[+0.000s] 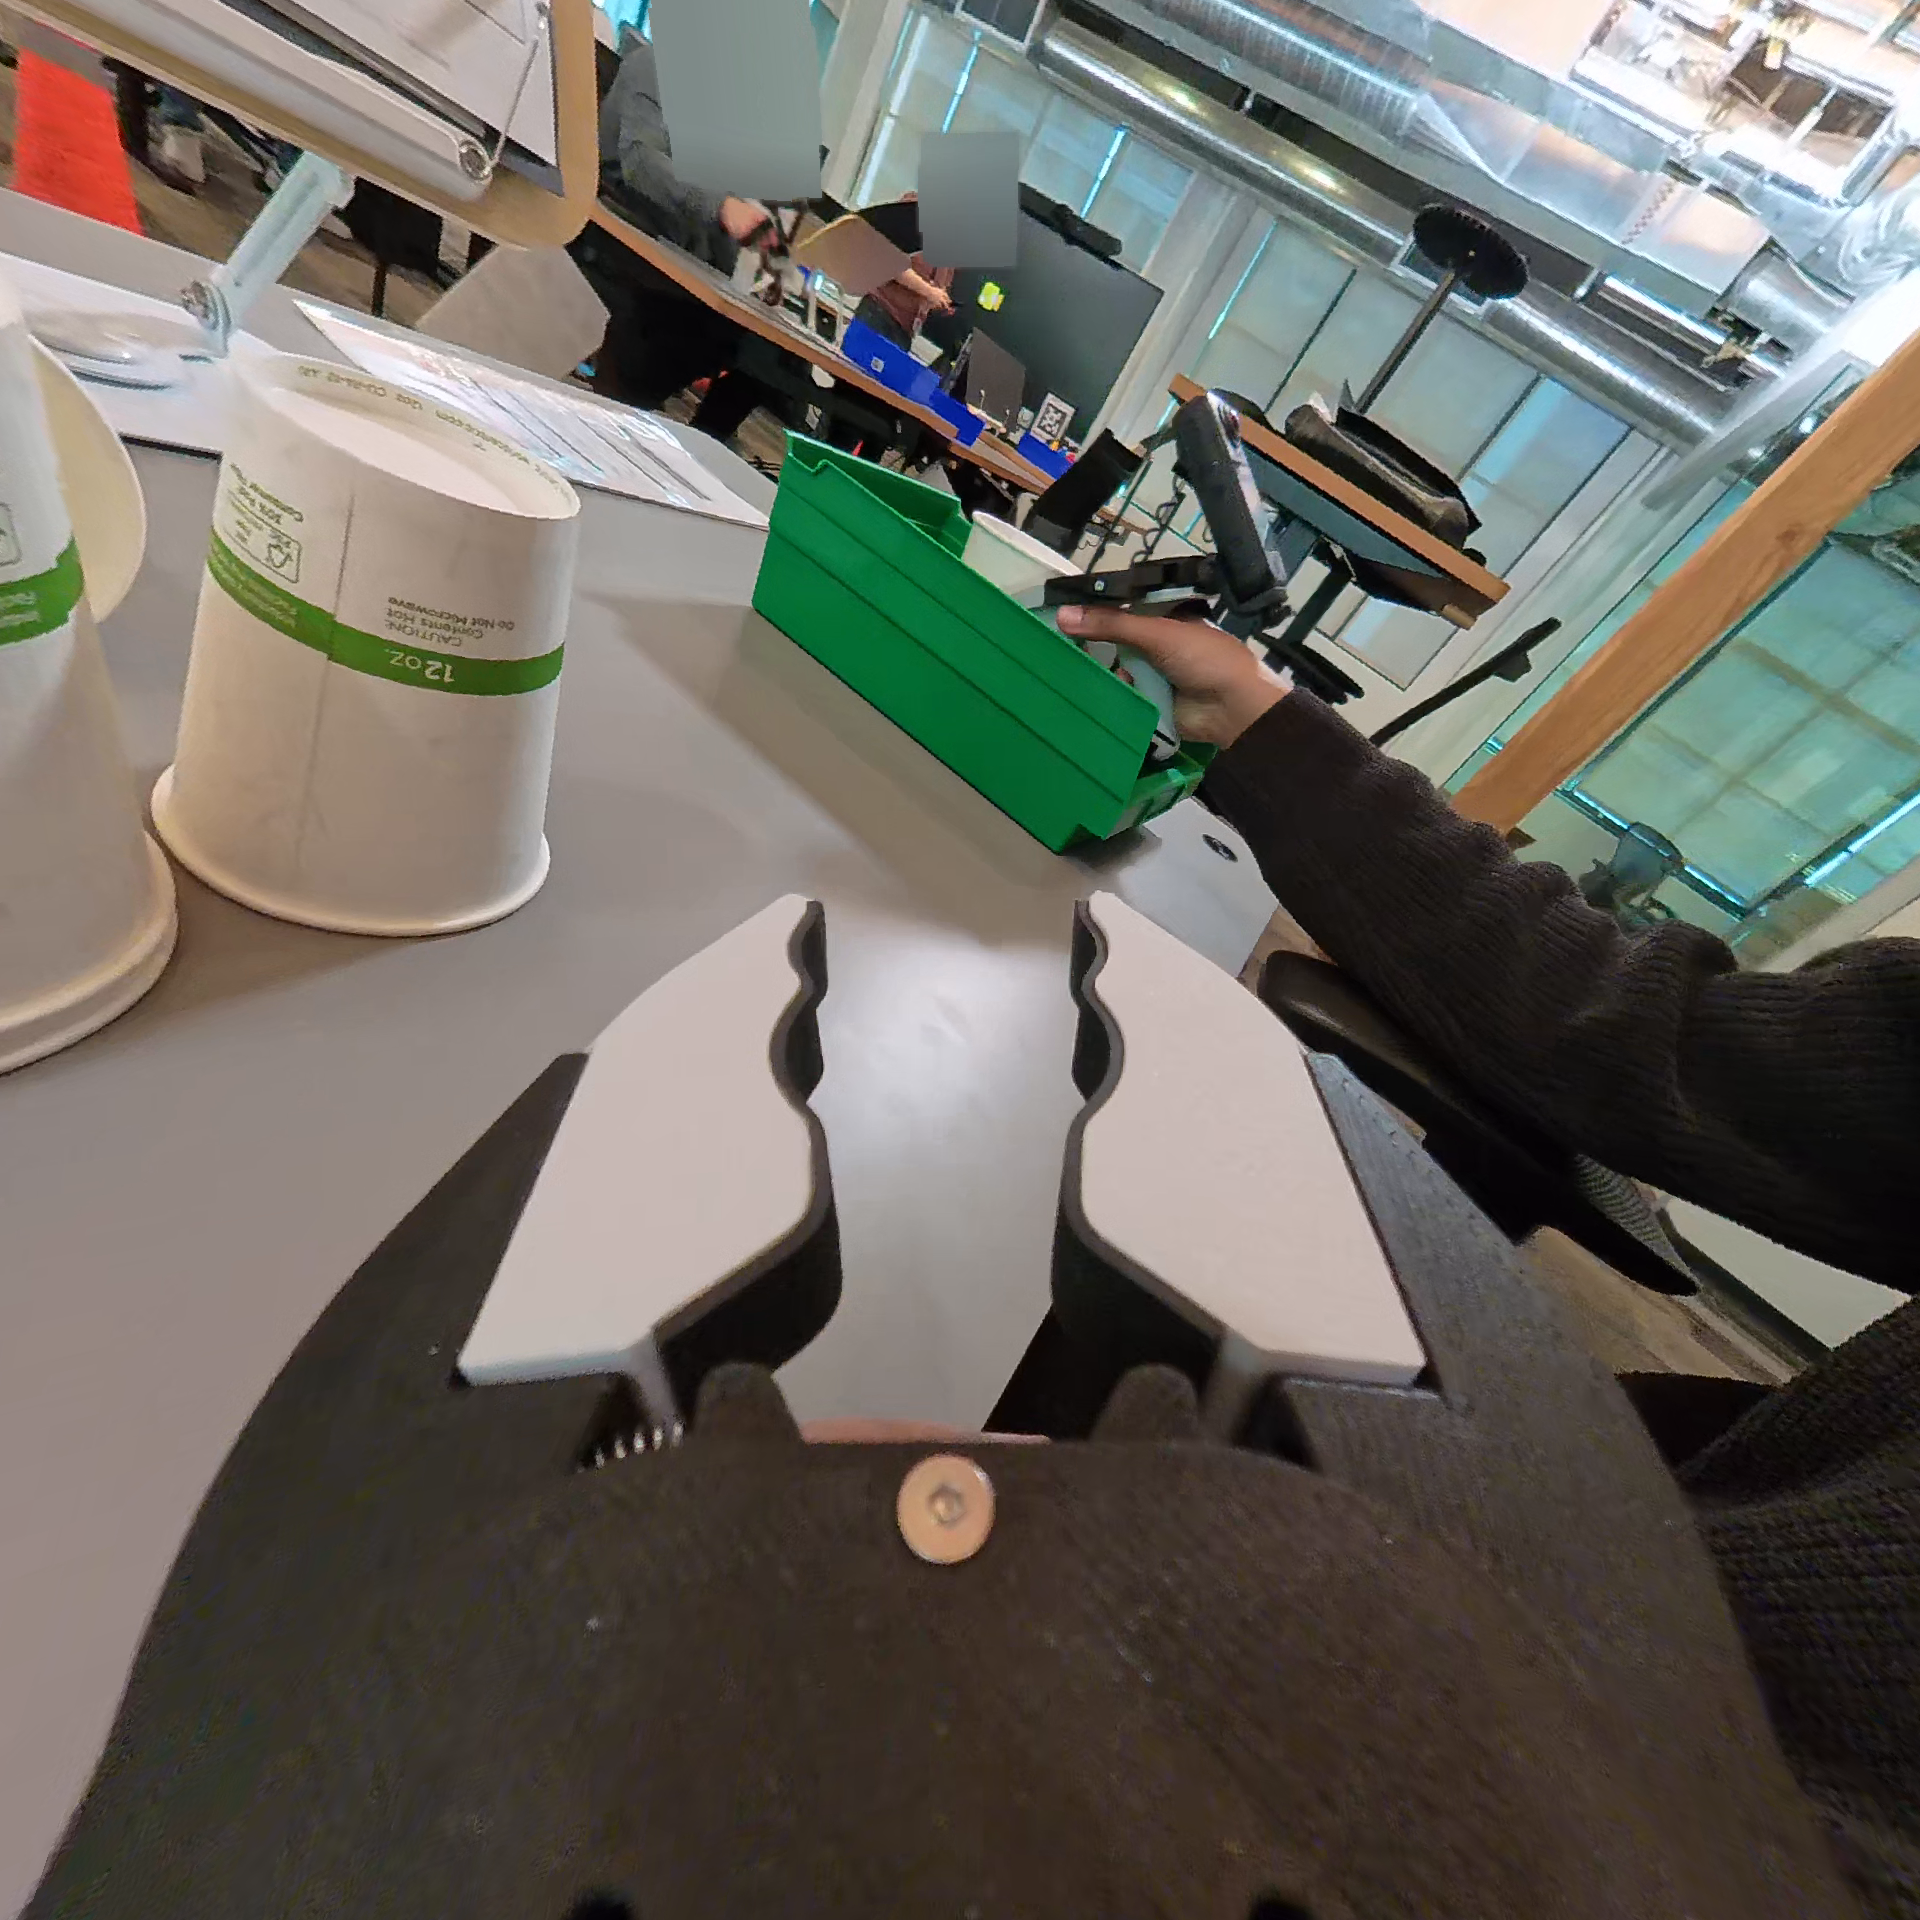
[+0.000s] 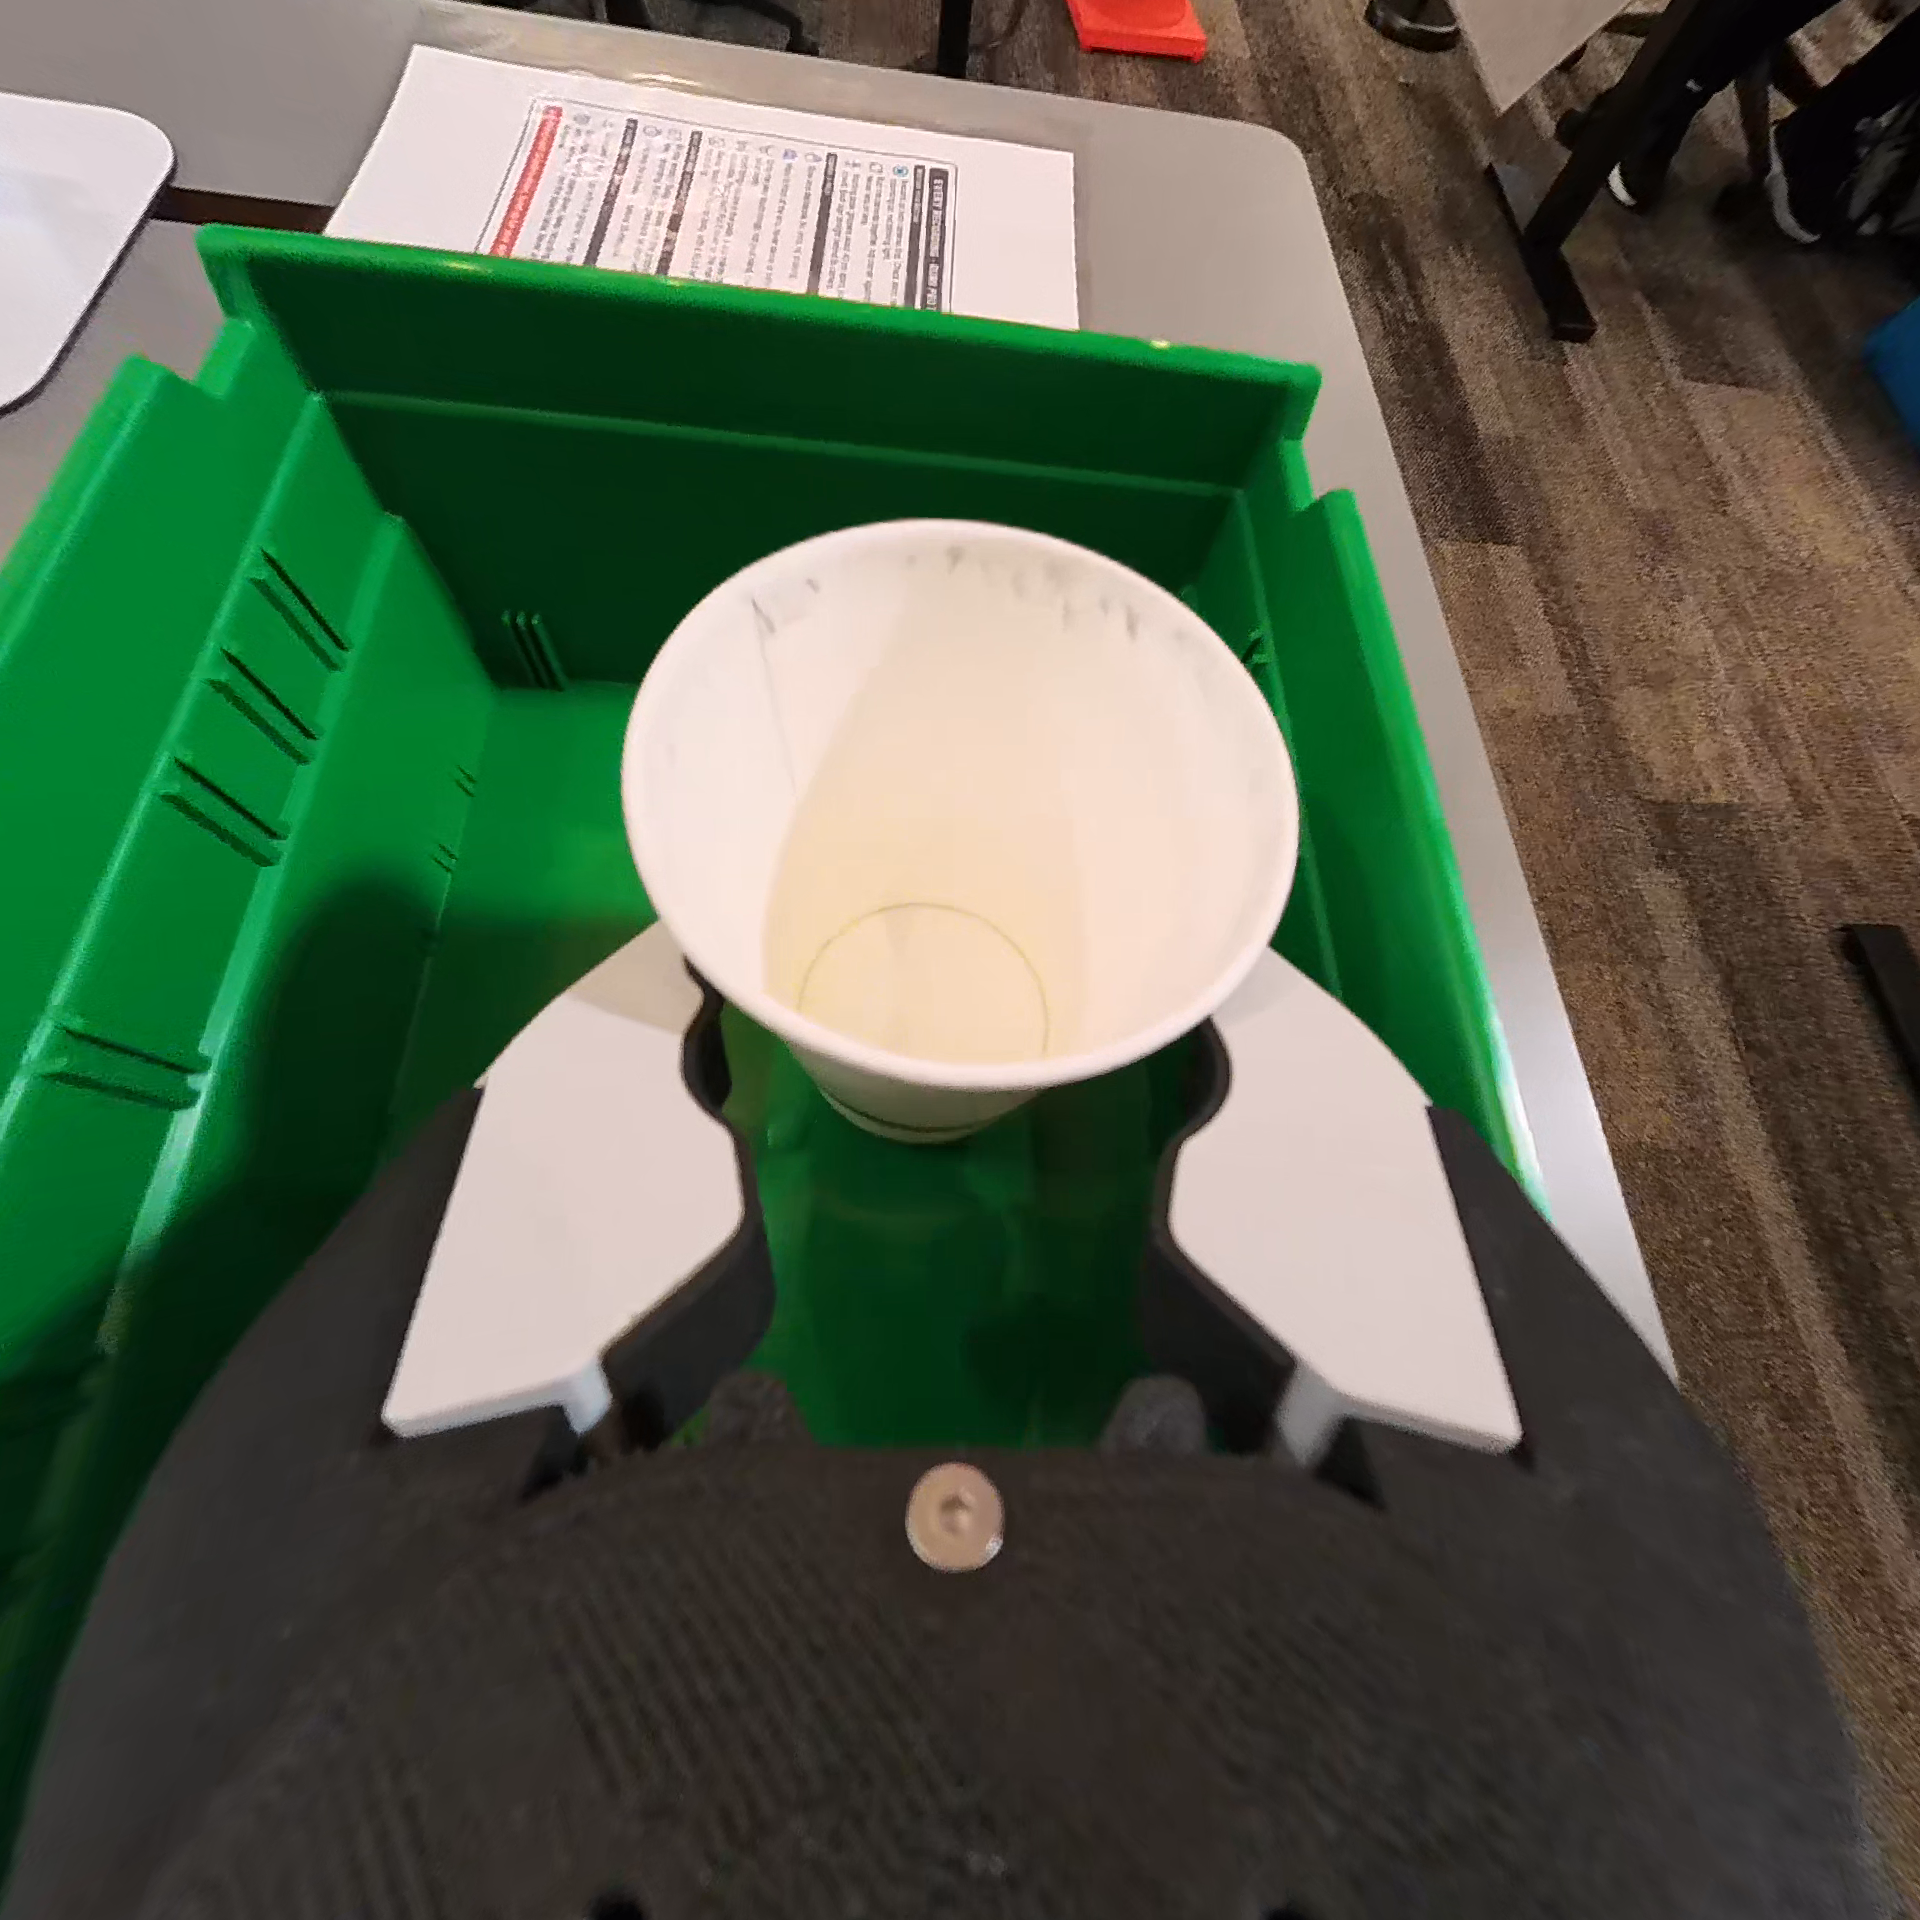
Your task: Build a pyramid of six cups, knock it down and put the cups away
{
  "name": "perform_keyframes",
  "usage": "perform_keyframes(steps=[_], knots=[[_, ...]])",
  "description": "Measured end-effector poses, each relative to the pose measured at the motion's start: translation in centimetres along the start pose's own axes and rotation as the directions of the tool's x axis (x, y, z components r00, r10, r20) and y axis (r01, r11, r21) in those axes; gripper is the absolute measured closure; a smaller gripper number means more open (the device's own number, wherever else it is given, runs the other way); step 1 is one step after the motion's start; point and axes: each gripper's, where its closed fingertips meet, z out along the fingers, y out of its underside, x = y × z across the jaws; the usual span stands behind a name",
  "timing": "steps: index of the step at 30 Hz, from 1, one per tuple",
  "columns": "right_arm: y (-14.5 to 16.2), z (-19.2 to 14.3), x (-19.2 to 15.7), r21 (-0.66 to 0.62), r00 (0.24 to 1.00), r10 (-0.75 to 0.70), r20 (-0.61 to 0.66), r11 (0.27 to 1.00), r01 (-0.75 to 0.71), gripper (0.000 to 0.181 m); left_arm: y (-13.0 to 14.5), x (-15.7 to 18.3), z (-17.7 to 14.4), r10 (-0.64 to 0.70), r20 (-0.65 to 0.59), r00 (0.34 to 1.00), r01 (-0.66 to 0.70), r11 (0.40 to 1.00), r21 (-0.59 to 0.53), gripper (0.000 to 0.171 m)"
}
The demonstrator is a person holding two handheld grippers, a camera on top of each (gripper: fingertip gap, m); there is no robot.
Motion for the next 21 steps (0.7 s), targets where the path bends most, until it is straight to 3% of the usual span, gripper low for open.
perform_keyframes(steps=[12,16,21], knots=[[-1.7,-2.7,-1.5,0.076,0.995,-0.018,0.098,0.997,0.011,0.095,-0.2,0.1,-0.3,-0.008,-0.004,1.0,0.008,1.0,0.01,0.126],[-1.1,-3.2,-2.9,0.047,0.982,0.016,0.188,0.999,-0.025,0.095,-0.1,0.3,-0.2,0.002,-0.01,1.0,-0.001,1.0,0.005,0.125],[0.0,-2.3,-3.4,0.024,0.98,-0.064,0.188,0.998,0.061,0.095,-0.1,0.3,0.0,-0.013,-0.02,1.0,0.013,1.0,0.005,0.126]])
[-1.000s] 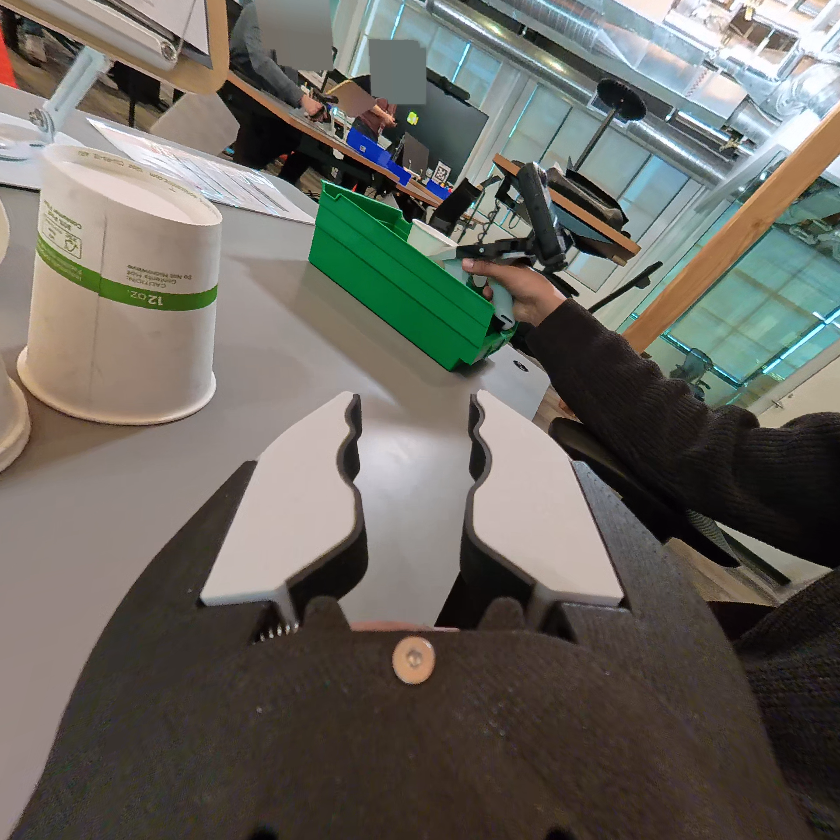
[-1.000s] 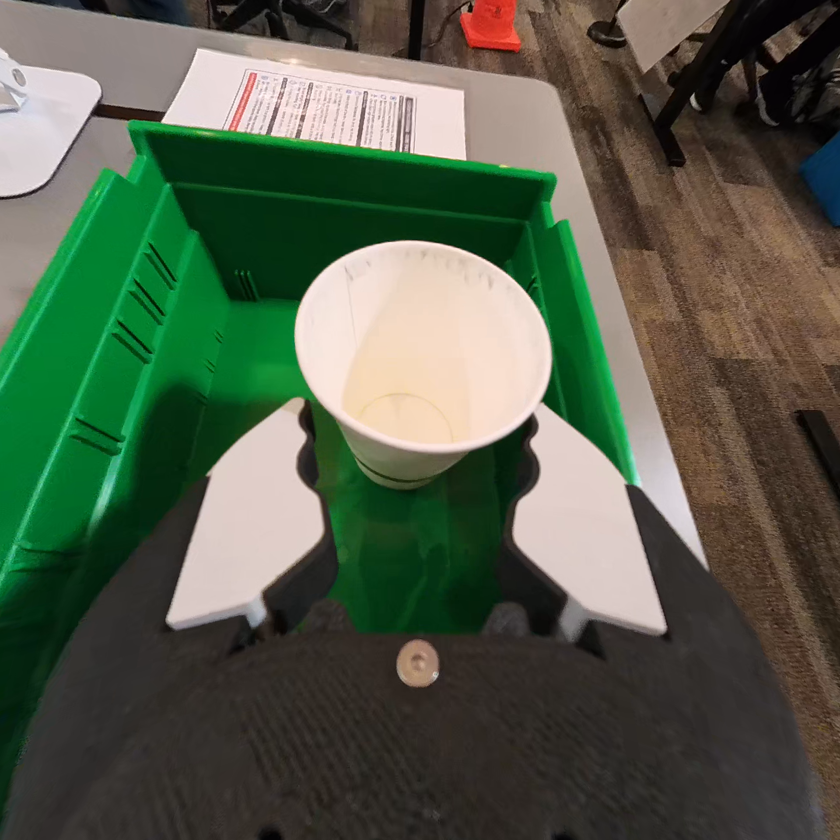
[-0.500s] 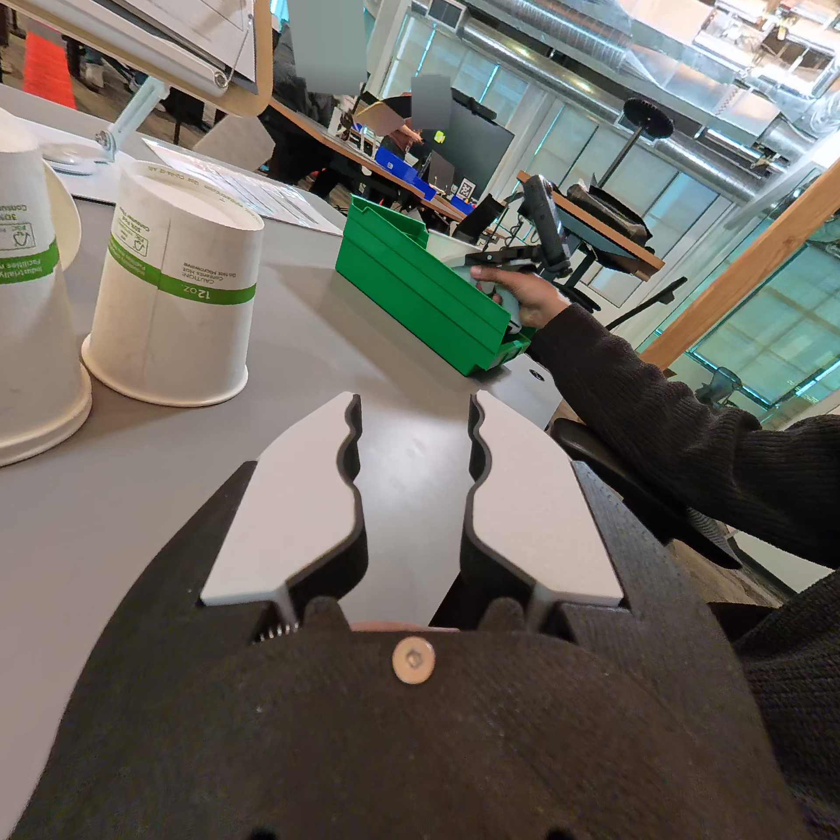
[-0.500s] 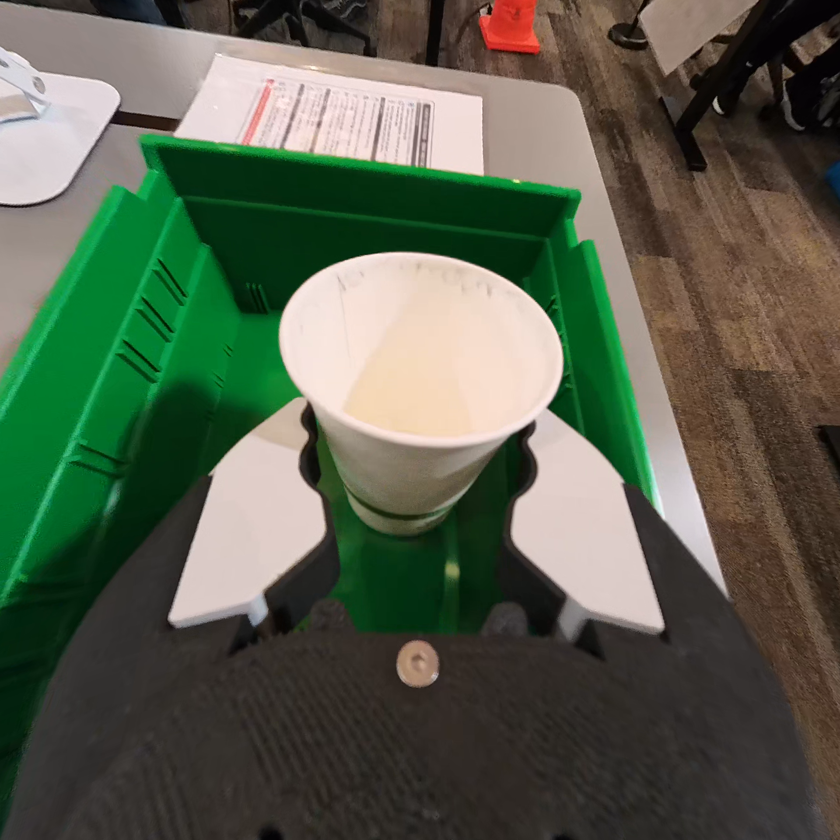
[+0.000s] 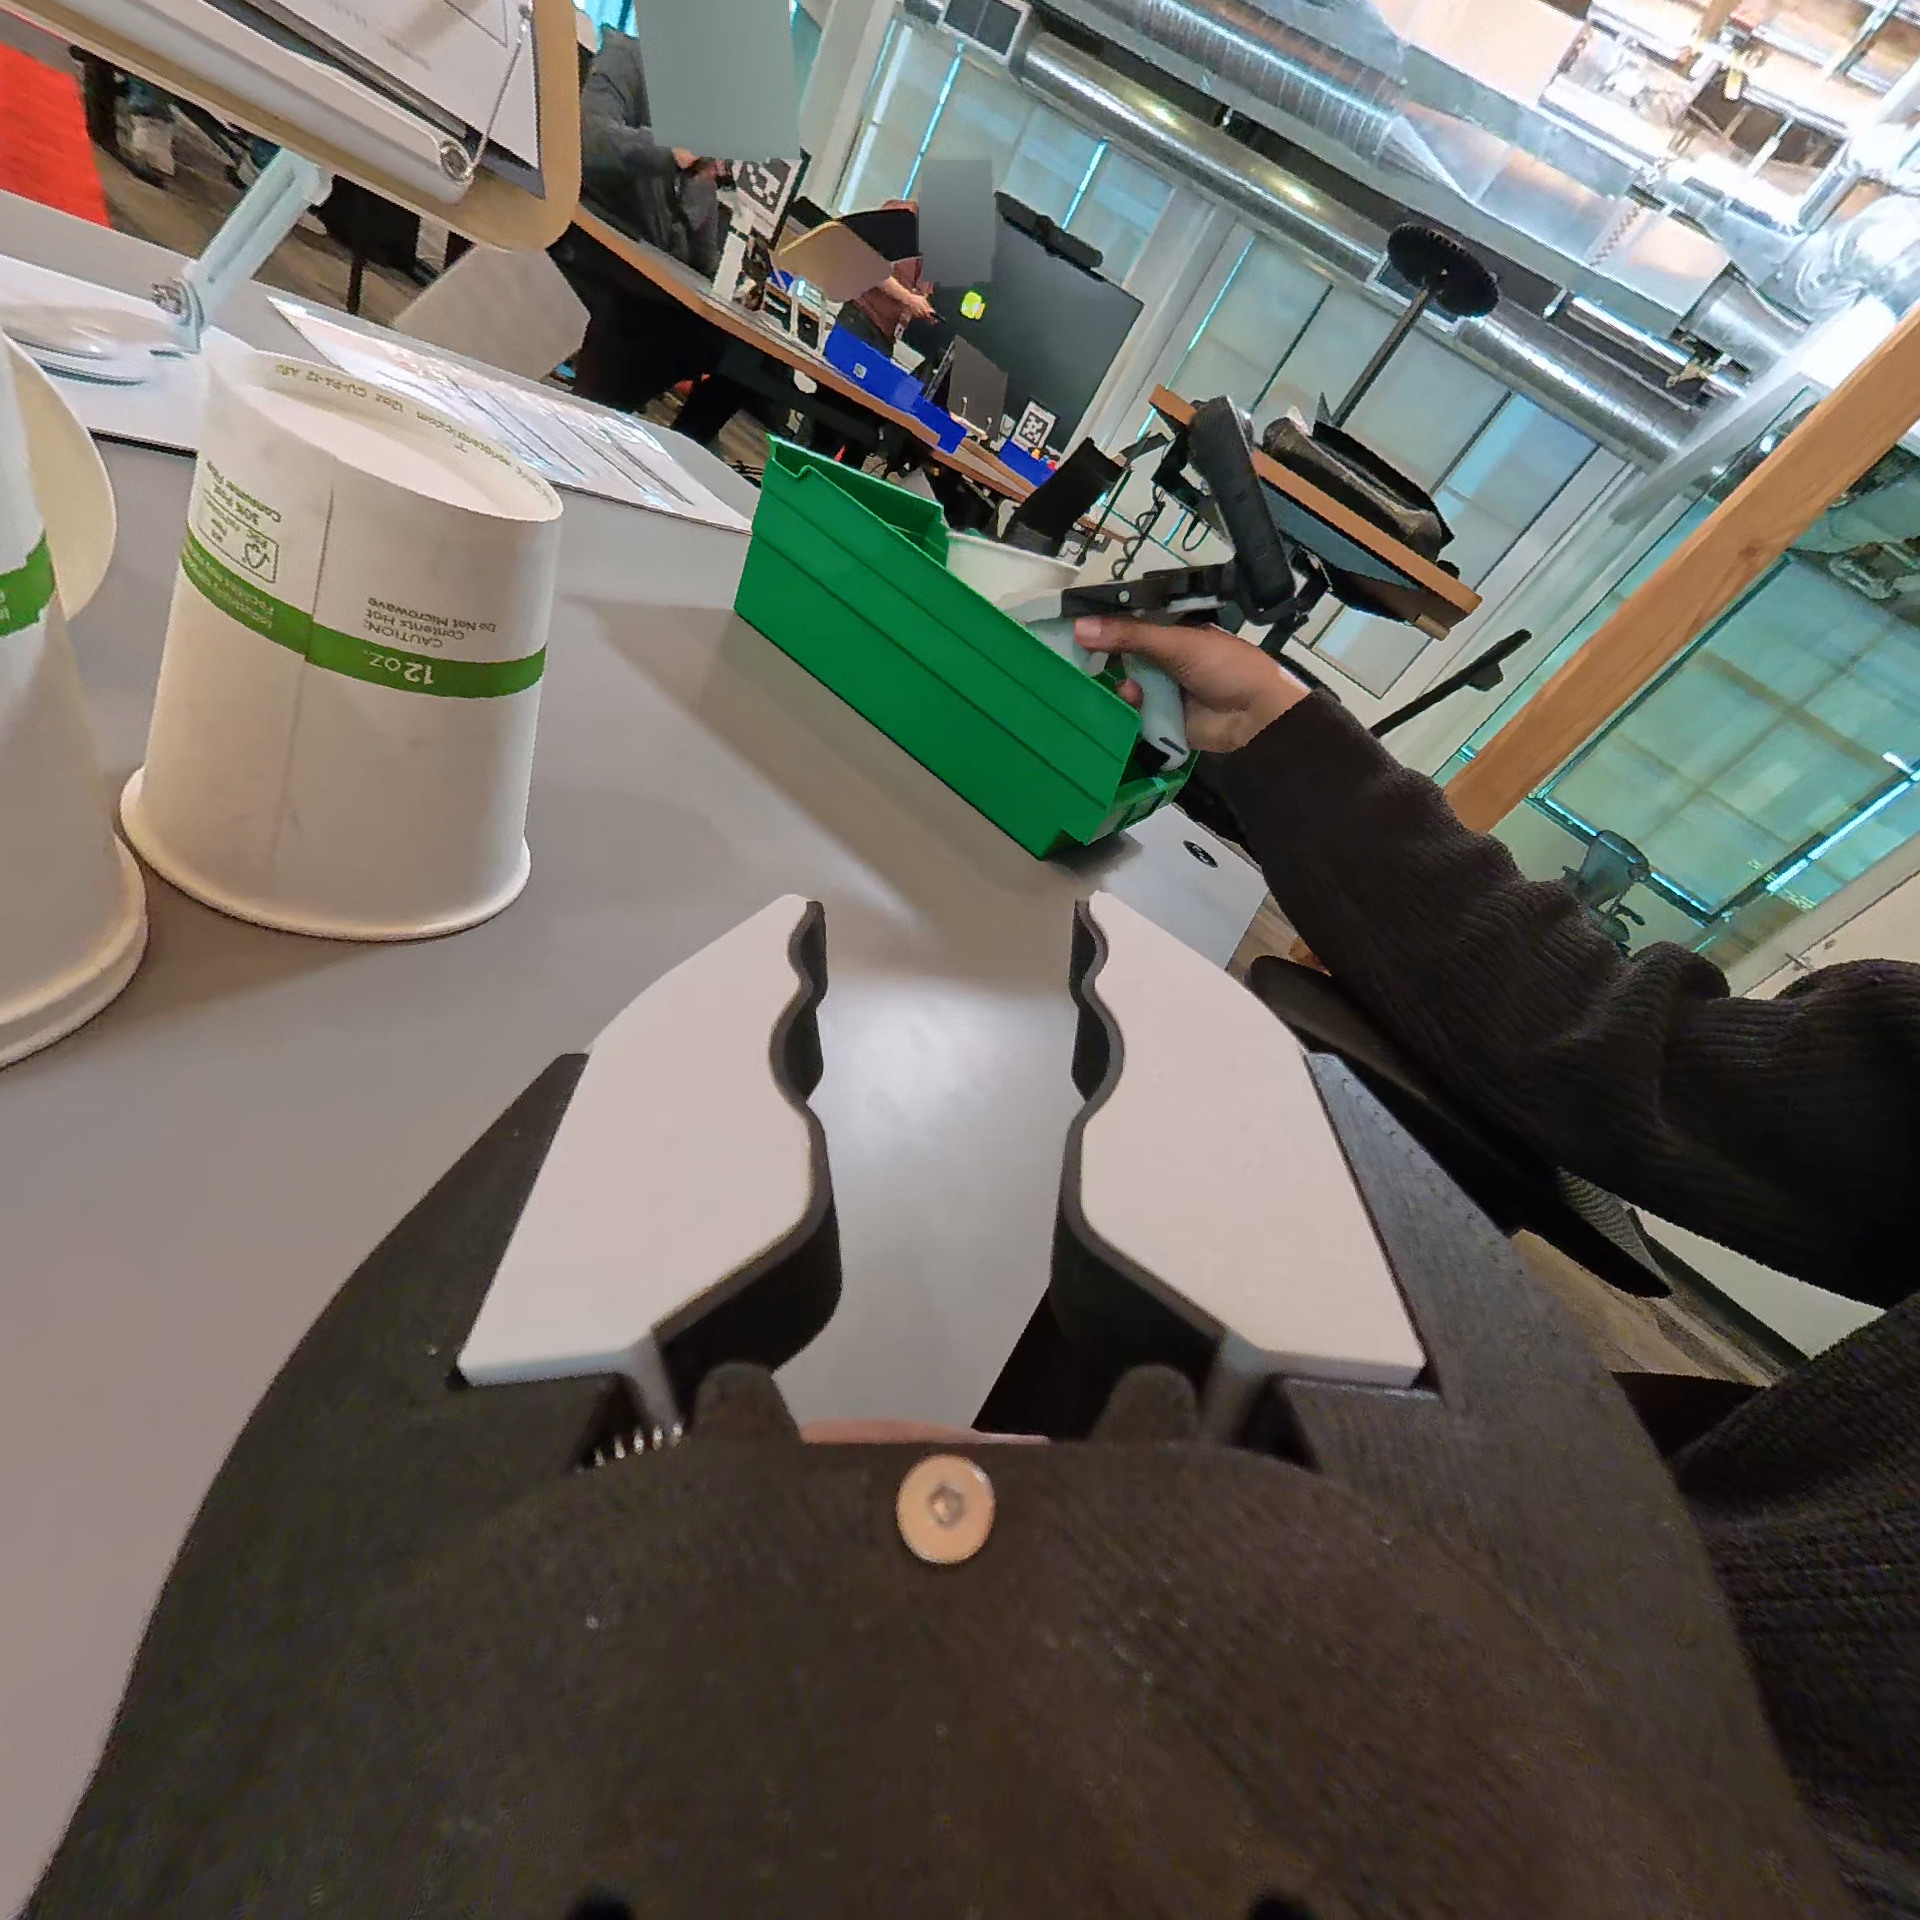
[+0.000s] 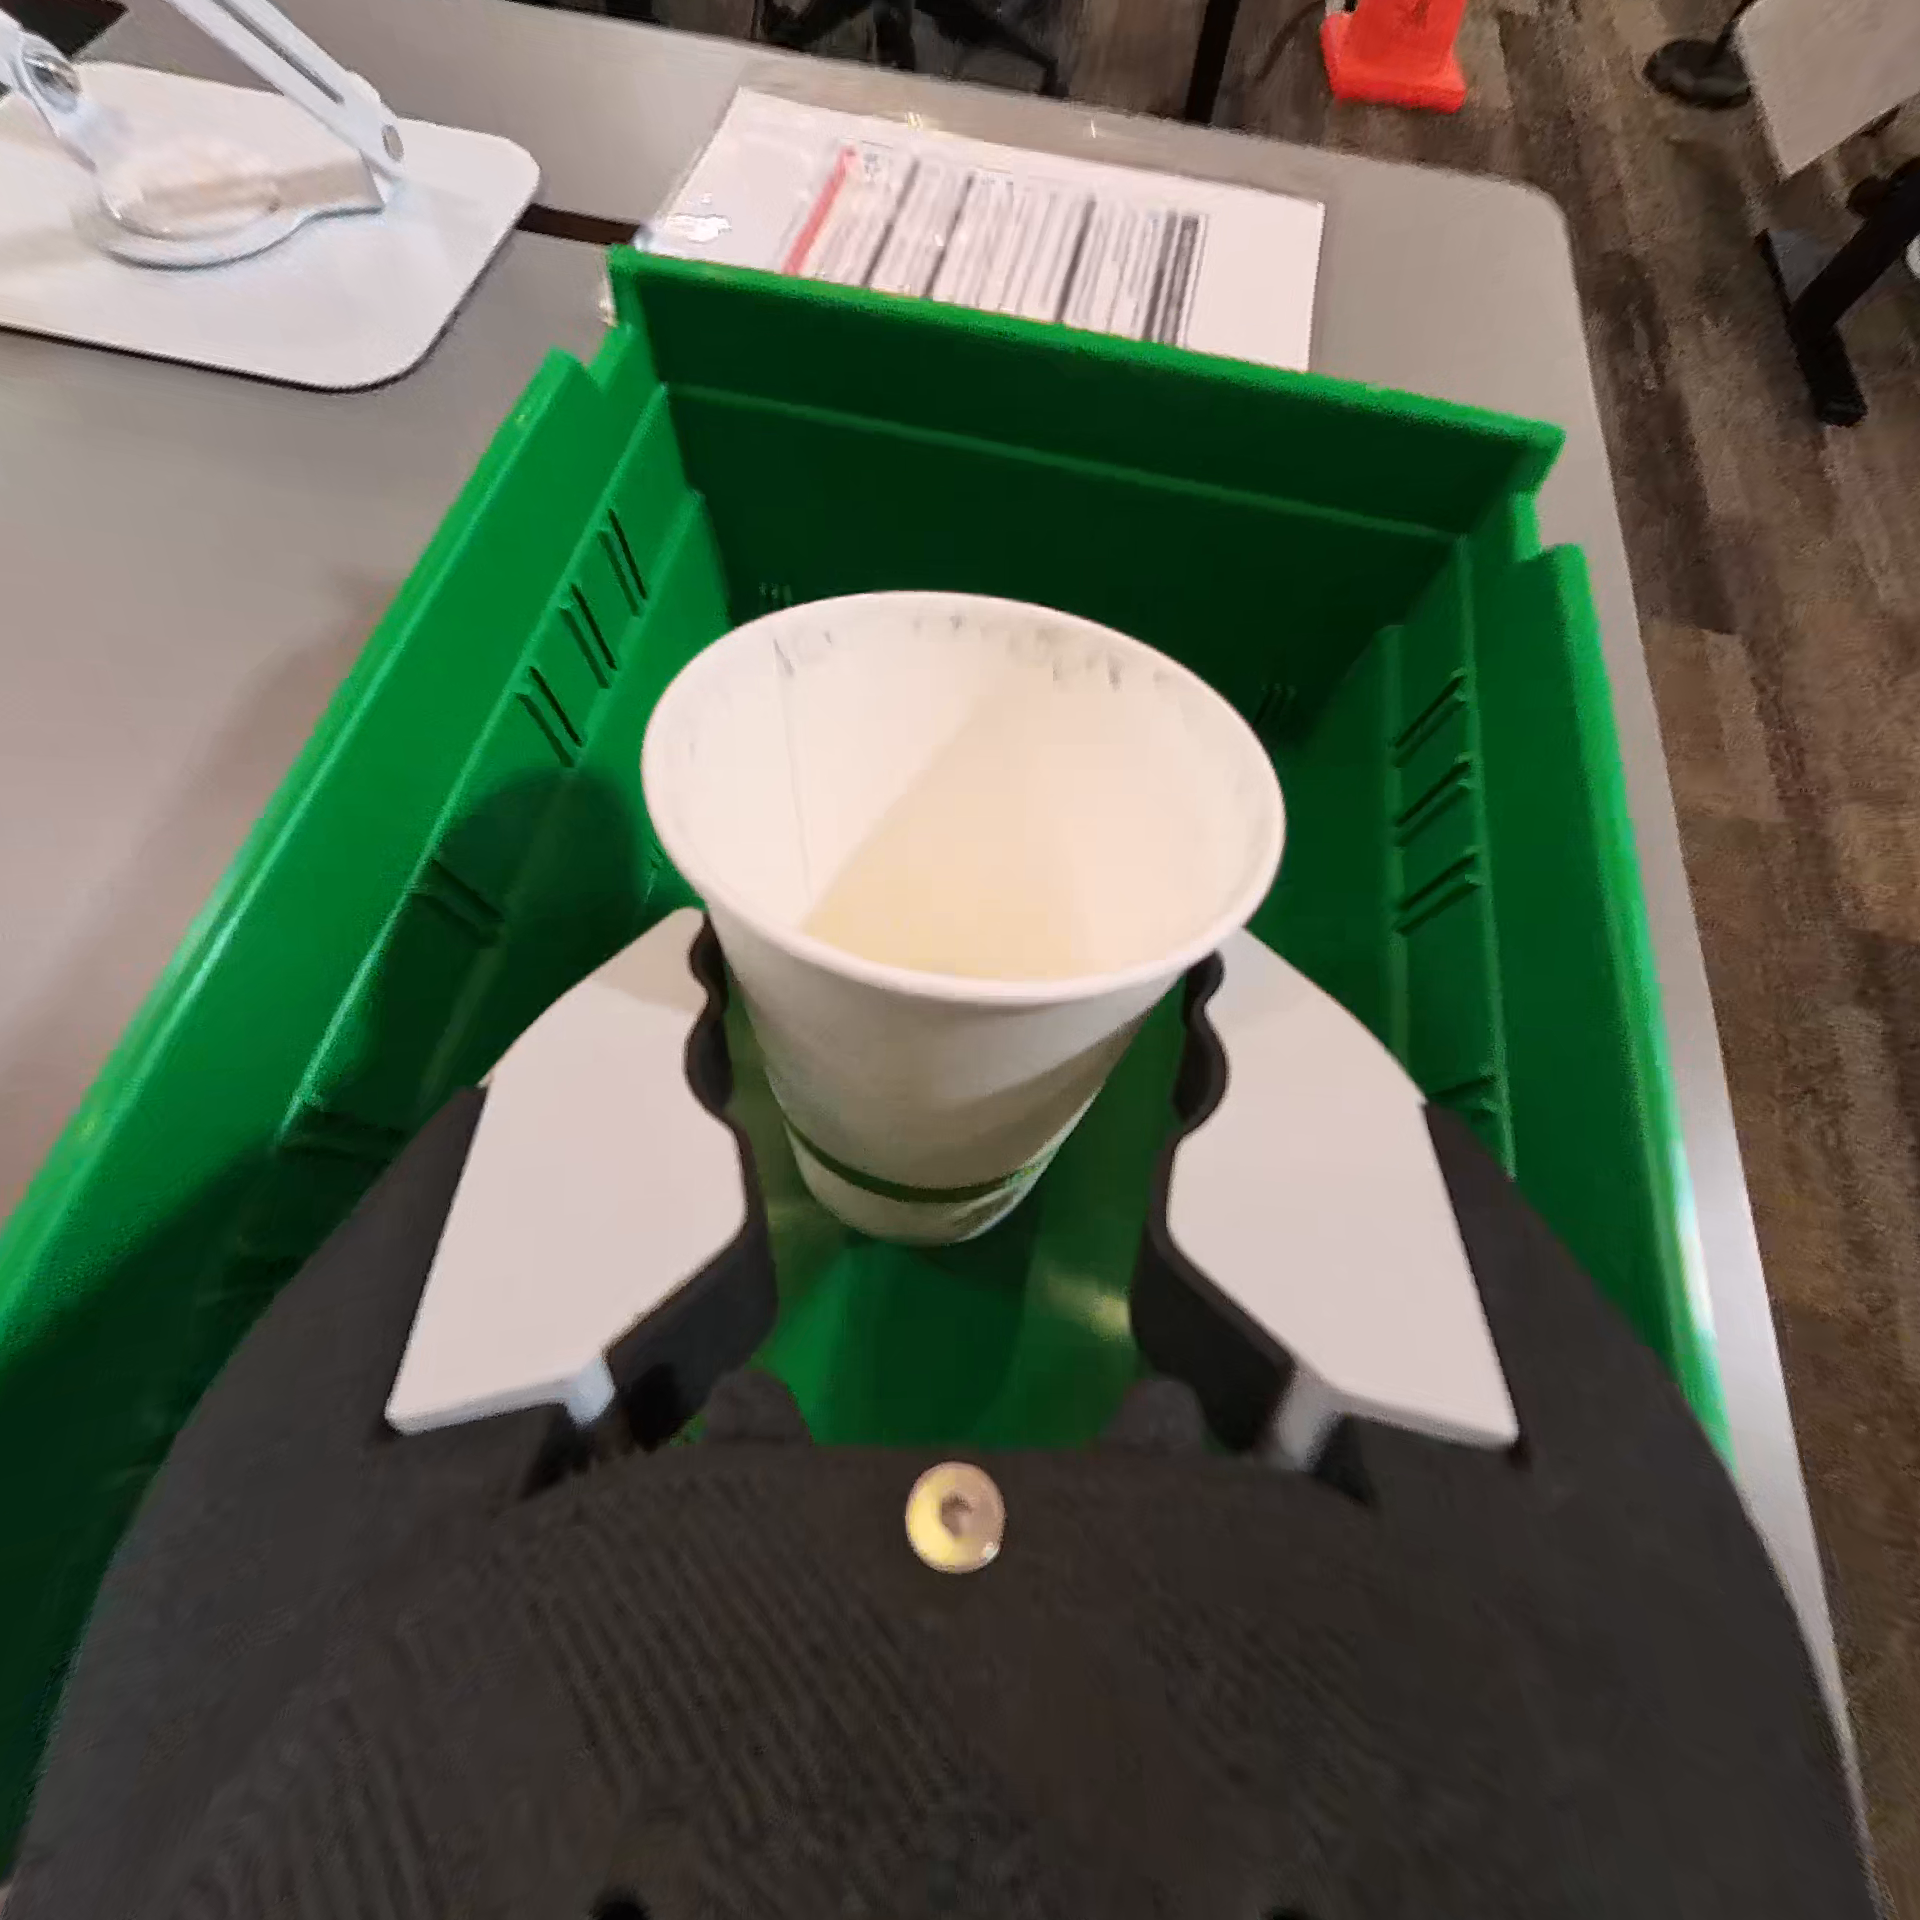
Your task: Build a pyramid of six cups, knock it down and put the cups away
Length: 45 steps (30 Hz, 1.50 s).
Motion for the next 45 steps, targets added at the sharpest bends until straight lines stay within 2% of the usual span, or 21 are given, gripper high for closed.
perform_keyframes(steps=[5,7,10,18,27,31,37,42,45], knots=[[-1.5,0.2,-0.8,0.121,0.995,-0.096,0.001,0.988,0.095,0.094,0.1,0.0,0.1,0.001,0.001,1.0,-0.001,1.0,-0.005,0.126],[-1.5,0.4,-0.7,0.131,0.99,-0.136,-0.02,0.982,0.138,0.094,0.1,0.0,0.1,0.001,0.0,1.0,-0.001,1.0,-0.007,0.126],[-0.5,1.1,-0.6,0.081,0.986,-0.166,-0.027,0.983,0.168,0.094,0.2,0.0,0.2,0.004,-0.002,1.0,-0.004,1.0,-0.011,0.125],[1.4,1.1,0.2,-0.052,0.994,-0.104,-0.027,0.993,0.102,0.091,0.3,0.1,0.1,0.002,-0.003,1.0,-0.002,1.0,-0.012,0.125],[1.7,1.0,0.6,-0.089,0.978,-0.194,-0.072,0.978,0.187,0.084,0.3,0.1,0.1,0.0,-0.005,1.0,0.0,1.0,-0.013,0.126],[1.8,0.6,0.5,-0.095,0.972,-0.231,-0.049,0.97,0.225,0.083,0.3,0.1,0.1,0.0,-0.006,1.0,0.0,1.0,-0.013,0.125],[3.4,0.0,0.6,-0.199,0.927,-0.374,-0.016,0.91,0.364,0.08,0.3,0.1,0.2,-0.001,-0.006,1.0,0.001,1.0,-0.014,0.125],[4.1,-0.5,0.0,-0.229,0.953,-0.299,0.046,0.925,0.301,0.08,0.3,0.1,0.2,0.001,-0.005,1.0,-0.001,1.0,-0.014,0.125],[4.6,-1.3,0.9,-0.277,0.965,-0.261,0.035,0.925,0.26,0.081,0.2,0.1,0.1,0.0,-0.004,1.0,0.0,1.0,-0.013,0.126]])
